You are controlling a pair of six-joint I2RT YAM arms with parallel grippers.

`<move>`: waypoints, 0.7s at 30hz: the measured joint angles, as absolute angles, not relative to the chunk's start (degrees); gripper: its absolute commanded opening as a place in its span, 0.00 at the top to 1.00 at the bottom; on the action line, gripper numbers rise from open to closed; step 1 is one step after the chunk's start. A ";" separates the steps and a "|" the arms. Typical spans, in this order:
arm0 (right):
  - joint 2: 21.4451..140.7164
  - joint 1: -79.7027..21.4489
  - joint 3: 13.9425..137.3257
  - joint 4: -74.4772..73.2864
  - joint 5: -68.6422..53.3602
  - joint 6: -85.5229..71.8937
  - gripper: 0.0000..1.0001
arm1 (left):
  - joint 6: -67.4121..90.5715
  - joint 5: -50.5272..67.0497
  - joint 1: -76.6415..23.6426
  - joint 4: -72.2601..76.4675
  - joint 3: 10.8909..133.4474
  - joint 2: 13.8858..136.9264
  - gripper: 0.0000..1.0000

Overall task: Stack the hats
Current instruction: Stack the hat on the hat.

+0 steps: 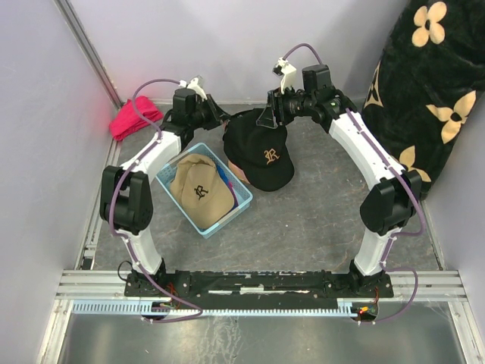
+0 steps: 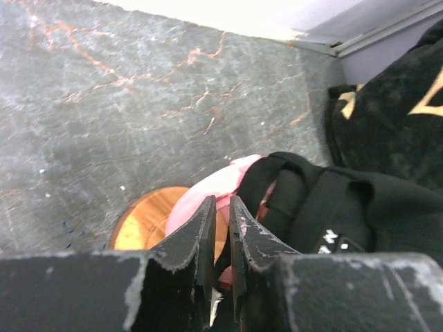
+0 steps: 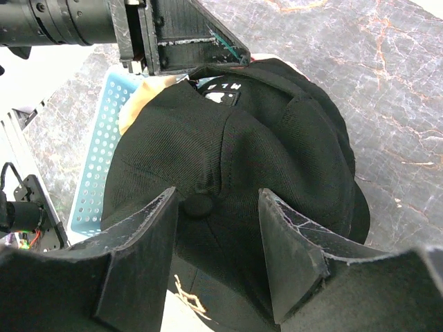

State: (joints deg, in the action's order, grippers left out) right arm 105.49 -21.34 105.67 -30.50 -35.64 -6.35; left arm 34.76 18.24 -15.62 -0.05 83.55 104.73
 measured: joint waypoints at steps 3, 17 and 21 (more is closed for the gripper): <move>105.23 -21.39 105.12 -30.41 -35.35 -6.61 0.40 | 34.37 17.50 -15.55 -1.32 82.43 104.71 0.80; 104.18 -21.39 104.20 -30.46 -33.34 -7.44 0.33 | 34.54 15.59 -13.78 -1.04 77.69 100.53 0.64; 102.91 -21.39 103.44 -30.22 -32.69 -8.82 0.02 | 35.07 15.51 -12.34 -0.12 77.38 98.76 0.63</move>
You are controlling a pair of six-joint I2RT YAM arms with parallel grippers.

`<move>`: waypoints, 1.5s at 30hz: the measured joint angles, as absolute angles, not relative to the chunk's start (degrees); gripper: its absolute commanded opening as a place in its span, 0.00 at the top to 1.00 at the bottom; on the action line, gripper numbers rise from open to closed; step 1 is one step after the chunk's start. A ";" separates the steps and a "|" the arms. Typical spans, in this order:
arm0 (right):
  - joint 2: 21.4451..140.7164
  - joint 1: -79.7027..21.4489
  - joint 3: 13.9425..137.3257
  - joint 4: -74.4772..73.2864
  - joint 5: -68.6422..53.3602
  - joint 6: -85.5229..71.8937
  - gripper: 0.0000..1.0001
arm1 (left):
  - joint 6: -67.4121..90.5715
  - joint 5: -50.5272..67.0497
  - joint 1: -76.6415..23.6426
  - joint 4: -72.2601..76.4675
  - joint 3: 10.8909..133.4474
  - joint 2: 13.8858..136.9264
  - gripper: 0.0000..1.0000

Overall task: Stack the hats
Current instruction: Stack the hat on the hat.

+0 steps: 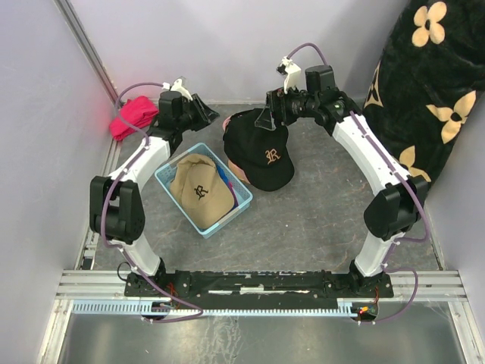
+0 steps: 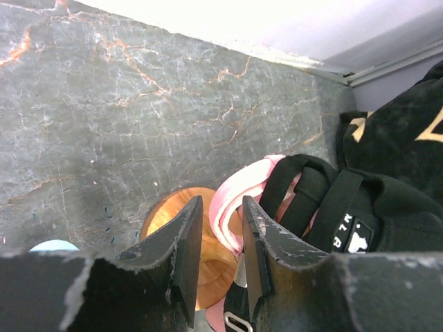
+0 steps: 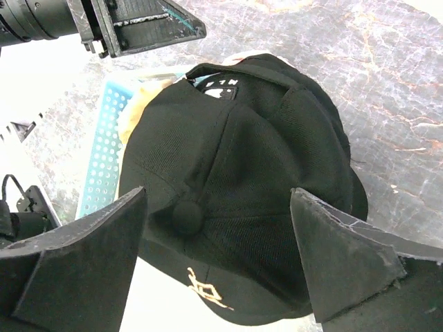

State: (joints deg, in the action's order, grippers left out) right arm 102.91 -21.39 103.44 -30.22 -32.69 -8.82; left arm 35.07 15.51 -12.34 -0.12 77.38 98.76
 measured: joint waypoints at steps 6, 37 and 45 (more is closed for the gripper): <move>100.40 -21.47 102.37 -28.88 -31.40 -10.48 0.02 | 35.51 15.53 -12.08 0.58 76.88 97.51 0.63; 74.06 -21.65 75.96 -20.45 -15.11 -19.29 0.02 | 36.88 35.70 -10.63 5.56 80.27 96.55 0.57; 72.88 -22.13 72.03 -20.40 -13.06 -20.69 0.02 | 33.32 34.11 -11.53 -2.22 86.41 100.16 0.57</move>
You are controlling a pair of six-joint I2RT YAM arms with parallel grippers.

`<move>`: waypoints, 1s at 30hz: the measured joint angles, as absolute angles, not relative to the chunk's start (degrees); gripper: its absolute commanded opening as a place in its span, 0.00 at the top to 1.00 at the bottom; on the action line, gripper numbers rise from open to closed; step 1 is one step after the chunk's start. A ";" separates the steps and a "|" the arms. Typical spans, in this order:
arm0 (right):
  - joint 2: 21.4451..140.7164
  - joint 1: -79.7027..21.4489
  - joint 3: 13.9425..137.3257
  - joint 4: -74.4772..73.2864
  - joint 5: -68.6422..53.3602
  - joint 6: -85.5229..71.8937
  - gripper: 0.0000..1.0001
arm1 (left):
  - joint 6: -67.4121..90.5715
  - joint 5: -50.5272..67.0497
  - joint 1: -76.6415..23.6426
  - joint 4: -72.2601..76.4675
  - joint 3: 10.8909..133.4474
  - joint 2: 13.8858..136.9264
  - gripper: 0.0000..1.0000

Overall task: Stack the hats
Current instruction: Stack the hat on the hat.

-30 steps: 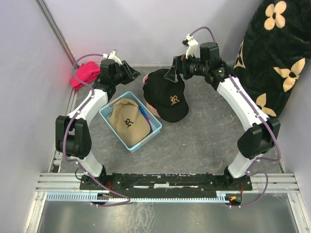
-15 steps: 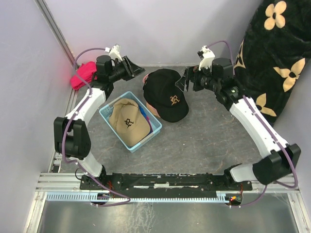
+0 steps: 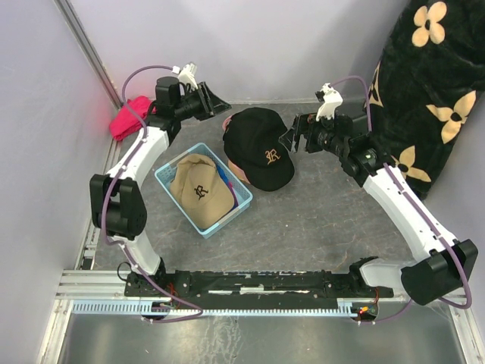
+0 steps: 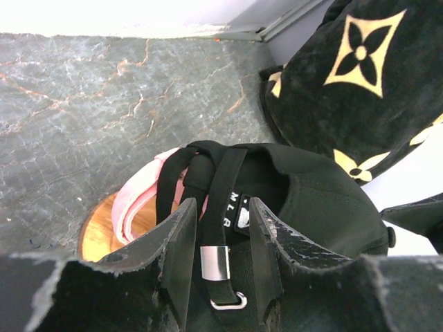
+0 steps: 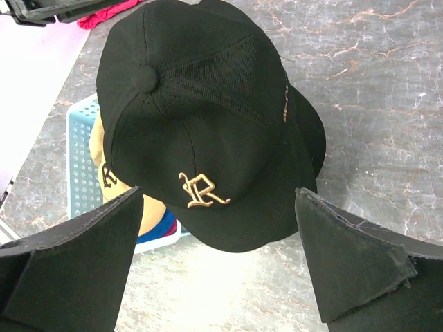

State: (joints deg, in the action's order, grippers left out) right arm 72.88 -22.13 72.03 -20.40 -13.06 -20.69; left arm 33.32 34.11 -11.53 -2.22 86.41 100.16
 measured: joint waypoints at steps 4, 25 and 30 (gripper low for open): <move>72.16 -22.31 71.37 -20.49 -12.49 -20.80 0.02 | 31.29 33.32 -11.99 -5.02 88.31 101.73 0.57; 72.16 -22.50 70.61 -19.70 -11.90 -20.80 0.02 | 23.18 35.09 -13.63 -13.76 92.09 104.47 0.62; 72.16 -22.50 70.46 -19.70 -11.90 -20.80 0.02 | 21.63 34.63 -14.26 -15.11 93.45 105.25 0.65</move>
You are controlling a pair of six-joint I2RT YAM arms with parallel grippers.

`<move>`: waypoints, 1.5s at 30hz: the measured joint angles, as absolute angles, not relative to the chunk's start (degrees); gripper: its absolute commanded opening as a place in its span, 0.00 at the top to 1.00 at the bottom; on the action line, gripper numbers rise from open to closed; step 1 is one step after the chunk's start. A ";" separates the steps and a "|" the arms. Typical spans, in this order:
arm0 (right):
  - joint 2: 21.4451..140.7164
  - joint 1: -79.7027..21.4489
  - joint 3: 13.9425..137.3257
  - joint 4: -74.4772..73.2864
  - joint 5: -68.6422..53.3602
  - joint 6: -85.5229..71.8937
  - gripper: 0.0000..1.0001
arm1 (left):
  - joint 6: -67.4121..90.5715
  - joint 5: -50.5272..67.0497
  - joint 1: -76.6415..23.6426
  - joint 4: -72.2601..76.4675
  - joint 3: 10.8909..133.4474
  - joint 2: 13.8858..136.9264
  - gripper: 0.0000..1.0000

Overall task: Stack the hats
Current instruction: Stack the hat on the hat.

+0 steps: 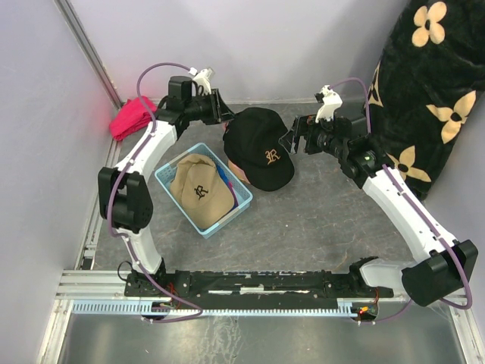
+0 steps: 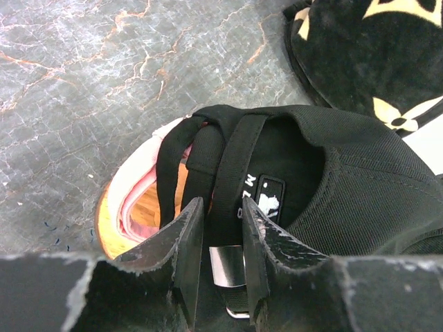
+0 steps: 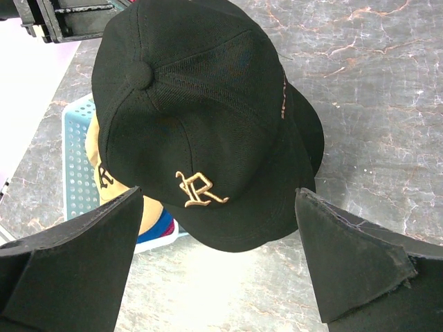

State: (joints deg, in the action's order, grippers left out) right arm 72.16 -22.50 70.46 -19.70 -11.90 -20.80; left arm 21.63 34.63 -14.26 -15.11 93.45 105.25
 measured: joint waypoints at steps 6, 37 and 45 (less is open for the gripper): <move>72.05 -22.52 68.79 -19.09 -11.18 -20.88 0.02 | 19.86 32.62 -15.53 -17.65 95.85 106.19 0.71; 58.19 -23.59 32.84 3.62 -7.46 -45.12 0.03 | 16.60 22.37 -19.03 -17.23 97.91 107.81 0.97; 63.48 -25.21 24.91 19.77 -7.90 -54.98 0.03 | 16.60 21.56 -19.16 -14.59 95.55 106.78 0.97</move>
State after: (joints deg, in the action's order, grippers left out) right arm 63.48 -25.21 24.91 19.77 -7.90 -54.98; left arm 16.60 21.56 -19.16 -14.59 95.55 106.78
